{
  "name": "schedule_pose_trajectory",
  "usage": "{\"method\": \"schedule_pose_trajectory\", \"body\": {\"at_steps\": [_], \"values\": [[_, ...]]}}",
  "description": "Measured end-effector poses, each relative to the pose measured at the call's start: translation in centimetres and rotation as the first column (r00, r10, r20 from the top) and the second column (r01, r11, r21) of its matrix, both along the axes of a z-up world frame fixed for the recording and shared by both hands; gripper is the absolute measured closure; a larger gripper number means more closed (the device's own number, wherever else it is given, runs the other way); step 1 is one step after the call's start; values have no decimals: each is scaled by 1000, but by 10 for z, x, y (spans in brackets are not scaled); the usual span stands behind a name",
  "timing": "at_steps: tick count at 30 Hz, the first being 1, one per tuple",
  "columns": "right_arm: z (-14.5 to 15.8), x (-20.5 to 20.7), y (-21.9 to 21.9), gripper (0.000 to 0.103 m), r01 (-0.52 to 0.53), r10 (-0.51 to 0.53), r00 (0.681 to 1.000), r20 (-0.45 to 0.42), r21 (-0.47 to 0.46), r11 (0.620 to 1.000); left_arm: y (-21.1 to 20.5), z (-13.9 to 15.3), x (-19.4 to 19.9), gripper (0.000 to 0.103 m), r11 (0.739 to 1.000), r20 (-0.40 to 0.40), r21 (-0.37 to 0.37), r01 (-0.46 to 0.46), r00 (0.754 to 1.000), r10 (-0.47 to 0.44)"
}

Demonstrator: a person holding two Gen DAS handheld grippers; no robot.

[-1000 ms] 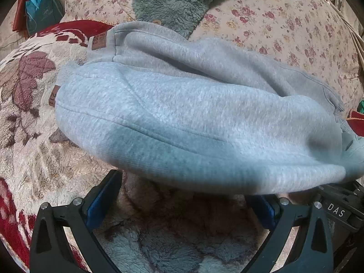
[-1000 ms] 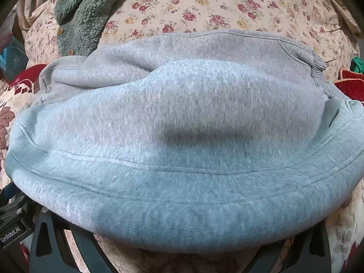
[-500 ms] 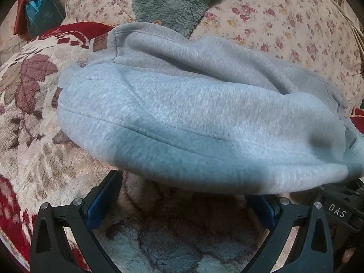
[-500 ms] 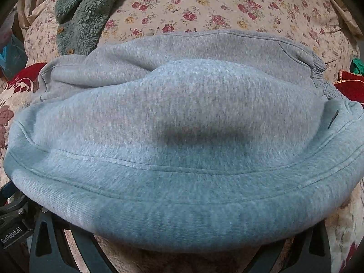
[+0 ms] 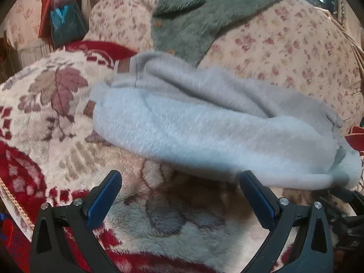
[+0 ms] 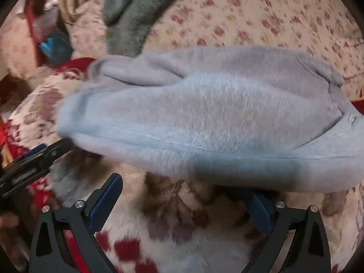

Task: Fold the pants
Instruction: 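Position both tools open over the grey sweatpants lying on the blanket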

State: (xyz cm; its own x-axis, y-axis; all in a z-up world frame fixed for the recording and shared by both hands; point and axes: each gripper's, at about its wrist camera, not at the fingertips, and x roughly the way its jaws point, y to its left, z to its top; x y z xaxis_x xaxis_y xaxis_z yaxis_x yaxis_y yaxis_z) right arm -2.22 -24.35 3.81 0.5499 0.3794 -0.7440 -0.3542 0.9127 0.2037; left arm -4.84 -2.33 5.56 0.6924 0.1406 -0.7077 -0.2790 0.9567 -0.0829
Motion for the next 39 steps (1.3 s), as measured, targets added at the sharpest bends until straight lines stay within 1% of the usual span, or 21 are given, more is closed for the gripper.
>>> {"method": "schedule_pose_trajectory", "body": {"at_steps": [3,4,6,8,9,12,18,26,32,39], "values": [[14,-4,-21,2,4,-5,1000,11,78,997,-9,13,-2,0,1000,27,9,15,1000,-15],[18,-6,-25,2,8,-10,1000,24,87,996,-12,16,-2,0,1000,32,11,19,999,-20],[28,-9,-32,2,9,-14,998,58,78,997,-16,21,-2,0,1000,37,8,27,999,-27],[35,-9,-35,2,-7,2,998,69,60,998,-20,25,-2,0,999,43,15,28,999,-29],[40,-11,-37,2,-5,1,996,88,48,999,-22,26,-2,0,999,45,19,28,999,-29],[49,-13,-41,1,-5,0,994,107,46,999,-26,30,-2,0,999,54,24,27,998,-28],[48,-8,-55,1,-1,-2,998,65,52,999,-27,32,-1,0,999,51,29,18,999,-19],[43,-2,-79,1,57,-59,998,29,51,997,-24,32,-1,0,999,44,38,-3,999,1],[40,1,-95,1,97,-98,995,22,53,994,-25,31,0,0,999,39,49,-6,999,4],[34,4,-102,1,121,-121,993,6,35,992,-19,25,0,0,999,28,38,-14,1000,13]]}}
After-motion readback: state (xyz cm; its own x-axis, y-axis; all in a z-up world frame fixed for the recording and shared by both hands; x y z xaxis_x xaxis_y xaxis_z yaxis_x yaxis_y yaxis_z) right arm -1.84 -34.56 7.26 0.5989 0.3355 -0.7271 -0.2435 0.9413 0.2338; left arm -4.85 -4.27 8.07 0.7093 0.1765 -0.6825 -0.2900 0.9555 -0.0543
